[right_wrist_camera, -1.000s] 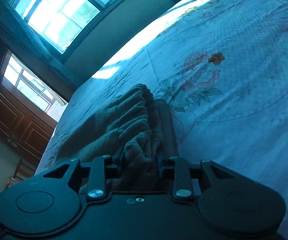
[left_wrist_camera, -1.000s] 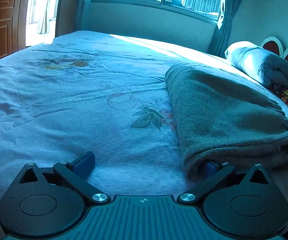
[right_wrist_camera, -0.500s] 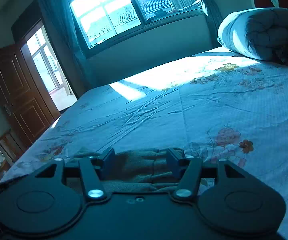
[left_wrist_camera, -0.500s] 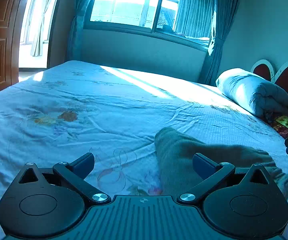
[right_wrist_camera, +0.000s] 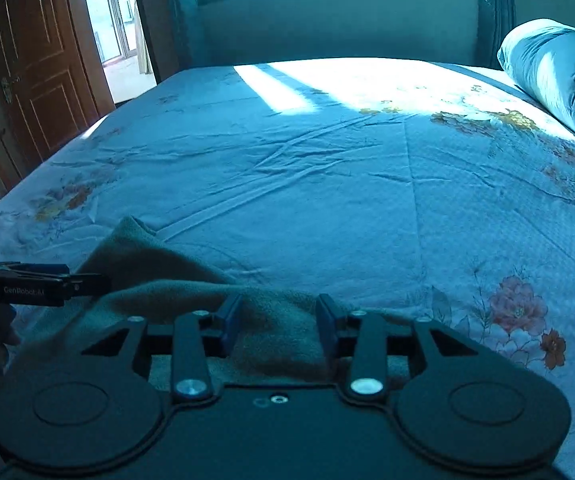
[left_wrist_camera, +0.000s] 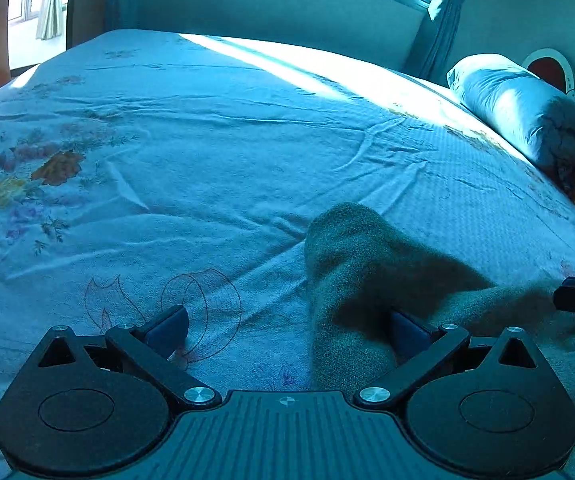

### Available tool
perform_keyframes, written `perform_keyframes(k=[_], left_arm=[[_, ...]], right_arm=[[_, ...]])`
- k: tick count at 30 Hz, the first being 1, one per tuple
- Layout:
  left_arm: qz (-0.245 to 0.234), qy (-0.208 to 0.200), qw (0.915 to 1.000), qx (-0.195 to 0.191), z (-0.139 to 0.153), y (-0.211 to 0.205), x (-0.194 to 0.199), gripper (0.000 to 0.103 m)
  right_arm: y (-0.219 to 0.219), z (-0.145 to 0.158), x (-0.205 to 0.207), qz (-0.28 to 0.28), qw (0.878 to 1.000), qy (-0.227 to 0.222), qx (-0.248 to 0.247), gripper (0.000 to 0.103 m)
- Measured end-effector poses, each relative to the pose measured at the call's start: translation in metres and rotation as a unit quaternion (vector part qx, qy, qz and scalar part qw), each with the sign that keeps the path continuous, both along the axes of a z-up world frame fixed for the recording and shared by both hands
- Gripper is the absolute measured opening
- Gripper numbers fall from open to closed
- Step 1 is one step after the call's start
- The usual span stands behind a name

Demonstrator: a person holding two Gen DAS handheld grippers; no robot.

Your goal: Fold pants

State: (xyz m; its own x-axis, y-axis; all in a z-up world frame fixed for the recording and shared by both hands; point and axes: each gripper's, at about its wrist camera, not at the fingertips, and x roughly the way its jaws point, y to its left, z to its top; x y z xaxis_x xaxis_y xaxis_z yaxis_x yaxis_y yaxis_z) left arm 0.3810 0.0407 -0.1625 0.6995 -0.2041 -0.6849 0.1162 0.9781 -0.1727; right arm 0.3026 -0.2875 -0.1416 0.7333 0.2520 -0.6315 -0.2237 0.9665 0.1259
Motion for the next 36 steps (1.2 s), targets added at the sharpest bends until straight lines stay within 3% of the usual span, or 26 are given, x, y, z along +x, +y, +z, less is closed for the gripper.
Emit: perform_keyframes(k=[2, 4, 10, 19, 22, 25, 30, 32, 34, 36], left_arm=[[-0.005, -0.007, 1.0000, 0.004, 0.012, 0.005, -0.012, 0.103], [-0.012, -0.018, 0.9997, 0.009, 0.021, 0.008, -0.028, 0.103], [-0.020, -0.028, 0.9992, 0.019, 0.031, 0.008, -0.065, 0.103], [-0.010, -0.006, 0.9999, 0.006, 0.016, 0.024, -0.099, 0.103], [-0.012, -0.008, 0.9994, -0.031, 0.013, 0.033, -0.104, 0.103], [-0.020, 0.012, 0.9960, -0.086, 0.004, 0.045, -0.098, 0.103], [-0.051, 0.048, 0.9809, -0.182, -0.010, 0.054, -0.075, 0.103], [-0.055, 0.064, 0.9749, -0.206, -0.015, 0.056, -0.067, 0.103], [-0.065, 0.077, 0.9714, -0.215, -0.019, 0.052, -0.062, 0.103], [-0.068, 0.083, 0.9698, -0.219, -0.022, 0.048, -0.059, 0.103]], right_arm=[[-0.017, 0.013, -0.022, -0.018, 0.999, -0.028, 0.033, 0.040], [-0.039, 0.019, -0.045, -0.025, 0.996, -0.046, 0.076, 0.056], [-0.080, 0.016, -0.087, -0.048, 0.990, -0.042, 0.128, 0.078], [-0.123, -0.010, -0.100, -0.097, 0.976, -0.008, 0.195, 0.088], [-0.134, -0.021, -0.102, -0.094, 0.962, 0.007, 0.255, 0.096], [-0.145, -0.037, -0.095, -0.104, 0.945, 0.045, 0.307, 0.097], [-0.155, -0.061, -0.084, -0.123, 0.925, 0.081, 0.350, 0.097], [-0.156, -0.066, -0.082, -0.101, 0.914, 0.085, 0.384, 0.097], [-0.153, -0.068, -0.079, -0.090, 0.909, 0.094, 0.397, 0.098], [-0.148, -0.071, -0.076, -0.093, 0.914, 0.104, 0.381, 0.097]])
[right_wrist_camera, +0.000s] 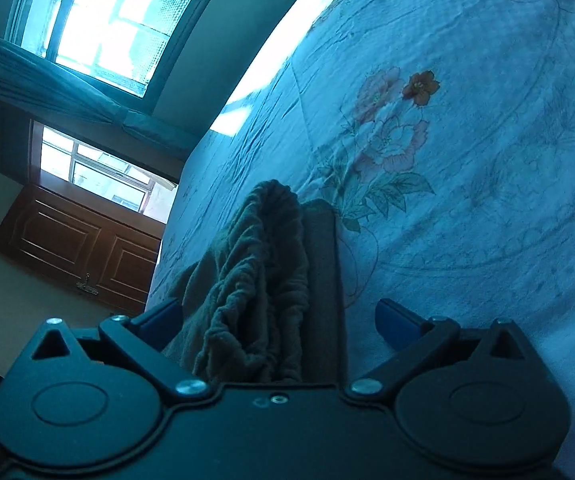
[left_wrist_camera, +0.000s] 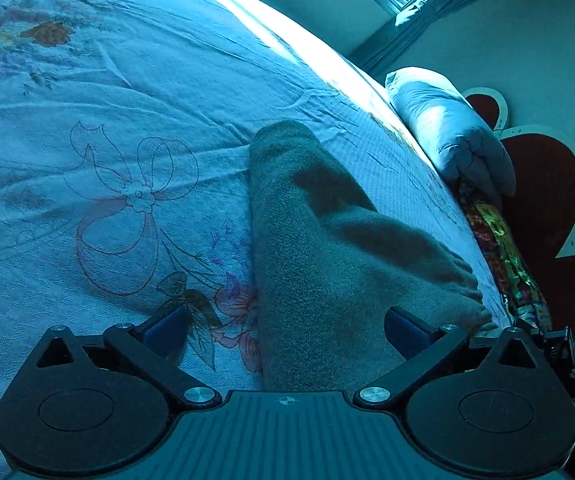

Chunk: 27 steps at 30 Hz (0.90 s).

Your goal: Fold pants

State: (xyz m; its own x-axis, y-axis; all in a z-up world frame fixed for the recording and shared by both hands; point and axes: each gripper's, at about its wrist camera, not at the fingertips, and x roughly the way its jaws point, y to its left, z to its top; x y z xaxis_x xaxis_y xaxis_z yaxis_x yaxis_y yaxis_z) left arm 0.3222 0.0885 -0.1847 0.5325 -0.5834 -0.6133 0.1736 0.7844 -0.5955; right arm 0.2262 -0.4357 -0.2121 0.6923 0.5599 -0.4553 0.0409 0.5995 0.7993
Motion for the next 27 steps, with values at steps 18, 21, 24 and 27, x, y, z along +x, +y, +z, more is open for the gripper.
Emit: perform_keyframes(k=[18, 21, 24, 27], left_arm=[[-0.038, 0.035, 0.9924, -0.111, -0.023, -0.007, 0.023, 0.103], [-0.044, 0.035, 0.9912, -0.120, -0.024, -0.007, 0.027, 0.103], [-0.042, 0.039, 0.9894, -0.133, -0.026, -0.006, 0.032, 0.100], [-0.050, 0.036, 0.9912, -0.117, -0.026, -0.014, 0.034, 0.100]], right_arm=[[0.014, -0.011, 0.027, 0.076, 0.996, 0.024, 0.047, 0.083], [0.007, -0.016, 0.028, 0.070, 0.995, 0.029, 0.060, 0.070], [0.000, -0.021, 0.028, 0.072, 0.994, 0.034, 0.073, 0.063], [0.001, -0.022, 0.030, 0.082, 0.993, 0.035, 0.078, 0.063]])
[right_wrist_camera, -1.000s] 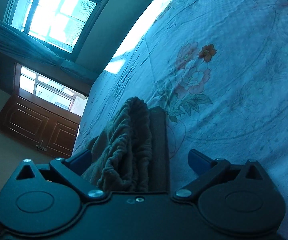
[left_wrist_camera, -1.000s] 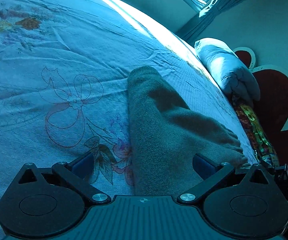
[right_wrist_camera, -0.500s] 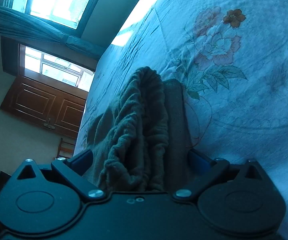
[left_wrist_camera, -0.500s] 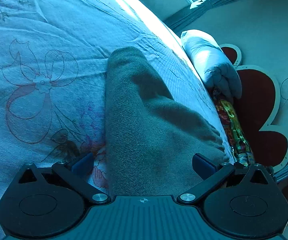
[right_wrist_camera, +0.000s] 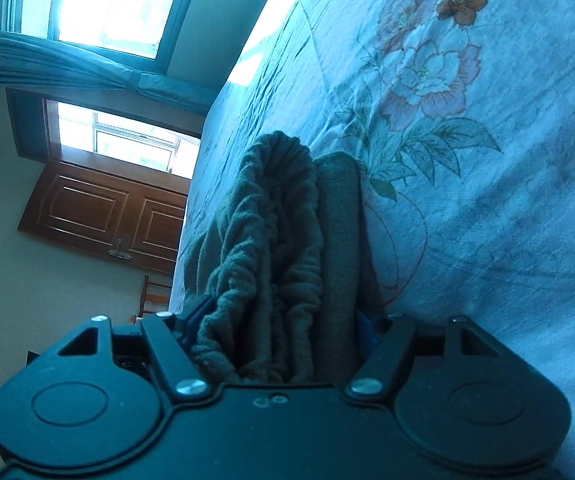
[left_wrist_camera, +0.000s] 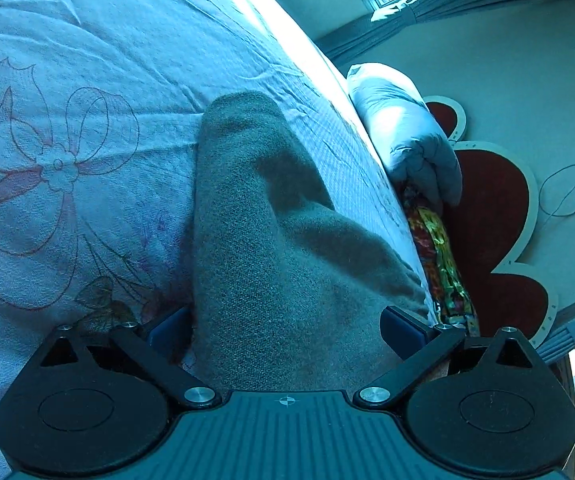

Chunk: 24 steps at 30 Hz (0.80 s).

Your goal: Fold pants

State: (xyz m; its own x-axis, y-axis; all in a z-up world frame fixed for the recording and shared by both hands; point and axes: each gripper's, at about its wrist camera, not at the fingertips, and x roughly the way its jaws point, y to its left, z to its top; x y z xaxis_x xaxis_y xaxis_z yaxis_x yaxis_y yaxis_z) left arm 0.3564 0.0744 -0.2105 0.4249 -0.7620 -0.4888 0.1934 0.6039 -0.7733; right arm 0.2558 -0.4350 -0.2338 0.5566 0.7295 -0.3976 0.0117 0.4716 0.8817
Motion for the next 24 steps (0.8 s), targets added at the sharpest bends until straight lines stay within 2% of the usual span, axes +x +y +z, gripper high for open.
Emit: perform_keyframes(k=[4, 7, 8, 9, 10, 11, 12, 14, 16, 19, 24], left_arm=[[-0.007, -0.008, 0.9999, 0.008, 0.001, -0.011, 0.003, 0.099], [-0.027, -0.031, 0.9978, 0.052, 0.006, -0.025, -0.002, 0.088], [-0.025, -0.032, 0.9973, 0.061, 0.007, -0.027, -0.003, 0.080], [-0.017, -0.028, 0.9977, 0.059, 0.007, -0.025, -0.004, 0.074], [-0.004, -0.017, 0.9990, 0.040, 0.004, -0.020, -0.004, 0.054], [0.005, -0.008, 0.9998, 0.017, 0.000, -0.016, -0.005, 0.043], [0.019, -0.005, 0.9997, -0.011, -0.006, -0.011, -0.009, 0.041], [0.036, -0.012, 0.9984, -0.041, -0.012, -0.007, -0.017, 0.034], [0.056, -0.012, 0.9952, -0.079, -0.016, -0.002, -0.023, 0.028], [0.068, -0.034, 0.9900, -0.119, -0.007, 0.002, -0.028, 0.027], [0.071, -0.071, 0.9861, -0.133, 0.024, 0.011, -0.015, 0.027]], right_arm=[[0.005, -0.002, 0.008, 0.004, 1.000, 0.006, -0.010, 0.065], [0.010, 0.003, 0.010, 0.008, 1.000, 0.012, -0.025, 0.063], [0.012, 0.006, 0.009, 0.012, 0.999, 0.008, -0.036, 0.060], [0.012, 0.009, 0.007, 0.015, 0.999, 0.004, -0.044, 0.053], [0.013, 0.012, 0.003, 0.019, 0.999, -0.001, -0.050, 0.049], [0.014, 0.014, 0.000, 0.019, 0.999, -0.005, -0.051, 0.048], [0.014, 0.017, -0.003, 0.016, 0.999, -0.007, -0.050, 0.047], [0.015, 0.024, -0.009, 0.013, 0.999, -0.016, -0.049, 0.047], [0.021, 0.037, -0.015, 0.018, 0.998, -0.033, -0.051, 0.044], [0.030, 0.061, -0.011, 0.036, 0.996, -0.051, -0.064, 0.043], [0.046, 0.097, 0.020, 0.065, 0.993, -0.076, -0.069, 0.043]])
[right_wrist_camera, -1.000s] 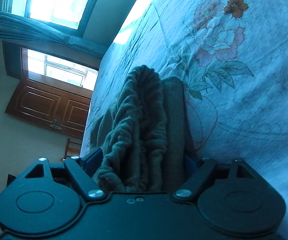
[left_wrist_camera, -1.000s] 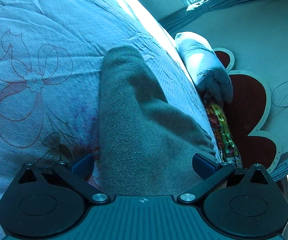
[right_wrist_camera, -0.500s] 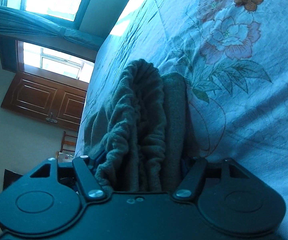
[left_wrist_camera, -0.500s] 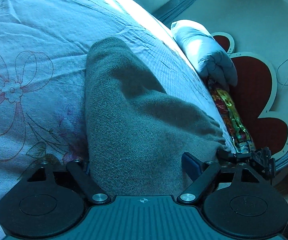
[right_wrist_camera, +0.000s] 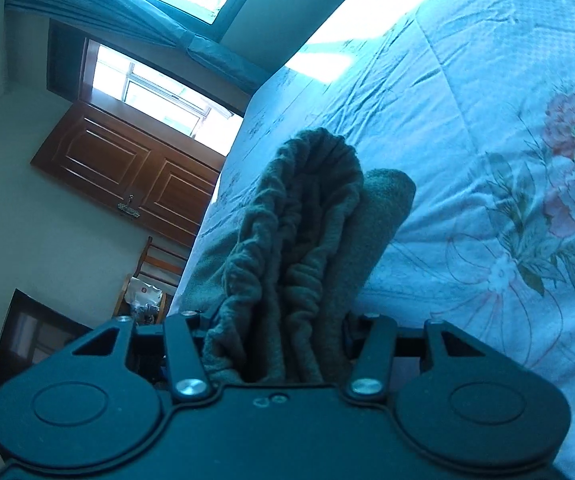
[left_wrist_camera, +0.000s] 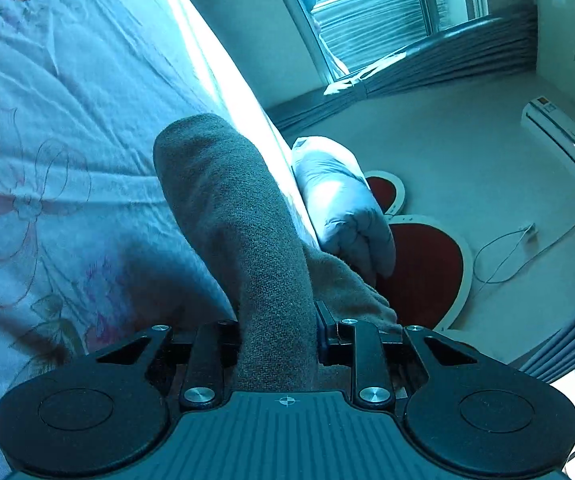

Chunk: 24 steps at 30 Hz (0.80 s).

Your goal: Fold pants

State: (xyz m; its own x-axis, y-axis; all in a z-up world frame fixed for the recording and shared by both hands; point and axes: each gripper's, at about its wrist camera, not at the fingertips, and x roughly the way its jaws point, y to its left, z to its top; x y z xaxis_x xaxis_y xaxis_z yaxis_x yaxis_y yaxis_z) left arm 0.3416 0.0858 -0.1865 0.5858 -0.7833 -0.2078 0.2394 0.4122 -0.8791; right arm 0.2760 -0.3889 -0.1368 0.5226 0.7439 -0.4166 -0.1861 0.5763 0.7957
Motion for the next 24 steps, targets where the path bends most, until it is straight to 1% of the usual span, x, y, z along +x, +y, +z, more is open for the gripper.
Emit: perform_keyframes(k=[2, 6, 7, 9, 11, 13, 14, 15, 16, 17, 18, 19, 20, 21, 22, 24], left_arm=[[0.008, -0.012, 0.9999, -0.003, 0.012, 0.011, 0.015, 0.027], [0.022, -0.030, 0.9992, 0.016, 0.033, 0.029, 0.056, 0.027], [0.024, -0.034, 0.9989, 0.019, 0.036, 0.033, 0.067, 0.027], [0.027, -0.044, 0.9979, 0.040, 0.041, 0.044, 0.092, 0.027], [0.027, -0.043, 0.9973, 0.053, 0.038, 0.051, 0.119, 0.027], [0.027, -0.033, 0.9968, 0.067, 0.027, 0.053, 0.146, 0.027], [0.031, -0.019, 0.9966, 0.074, 0.016, 0.052, 0.162, 0.027], [0.028, -0.002, 0.9961, 0.084, 0.003, 0.049, 0.176, 0.027], [0.023, 0.011, 0.9950, 0.097, -0.008, 0.046, 0.185, 0.028], [0.028, 0.028, 0.9921, 0.119, -0.026, 0.042, 0.192, 0.040], [0.032, 0.028, 0.9926, 0.113, -0.043, 0.042, 0.192, 0.041], [0.036, 0.014, 0.9942, 0.100, -0.049, 0.043, 0.189, 0.041], [0.036, 0.003, 0.9952, 0.091, -0.053, 0.045, 0.187, 0.040], [0.035, 0.003, 0.9961, 0.081, -0.055, 0.047, 0.187, 0.040], [0.032, 0.006, 0.9967, 0.074, -0.056, 0.048, 0.188, 0.040], [0.031, 0.010, 0.9967, 0.074, -0.054, 0.049, 0.188, 0.041]], right_arm=[[0.008, 0.012, 0.024, 0.011, 1.000, -0.009, 0.009, 0.043], [0.024, 0.024, 0.076, 0.030, 0.999, -0.022, 0.019, 0.043], [0.028, 0.025, 0.089, 0.032, 0.999, -0.022, 0.020, 0.043], [0.039, 0.023, 0.119, 0.034, 0.999, -0.025, 0.014, 0.043], [0.042, 0.010, 0.145, 0.025, 0.999, -0.018, 0.020, 0.043], [0.043, -0.004, 0.164, 0.020, 1.000, -0.016, 0.011, 0.043], [0.043, -0.021, 0.177, 0.005, 1.000, 0.000, 0.007, 0.043], [0.042, -0.035, 0.184, -0.007, 1.000, 0.011, -0.005, 0.046], [0.038, -0.057, 0.190, -0.028, 0.999, 0.031, -0.031, 0.057], [0.032, -0.079, 0.192, -0.050, 0.996, 0.057, -0.038, 0.056], [0.027, -0.091, 0.190, -0.054, 0.997, 0.053, -0.011, 0.057], [0.024, -0.096, 0.187, -0.053, 0.998, 0.039, 0.000, 0.057], [0.024, -0.097, 0.183, -0.050, 0.998, 0.029, -0.002, 0.057], [0.024, -0.097, 0.181, -0.047, 0.999, 0.025, -0.002, 0.057], [0.022, -0.098, 0.180, -0.042, 0.999, 0.026, 0.001, 0.056], [0.020, -0.095, 0.186, -0.033, 0.999, 0.037, 0.002, 0.056]])
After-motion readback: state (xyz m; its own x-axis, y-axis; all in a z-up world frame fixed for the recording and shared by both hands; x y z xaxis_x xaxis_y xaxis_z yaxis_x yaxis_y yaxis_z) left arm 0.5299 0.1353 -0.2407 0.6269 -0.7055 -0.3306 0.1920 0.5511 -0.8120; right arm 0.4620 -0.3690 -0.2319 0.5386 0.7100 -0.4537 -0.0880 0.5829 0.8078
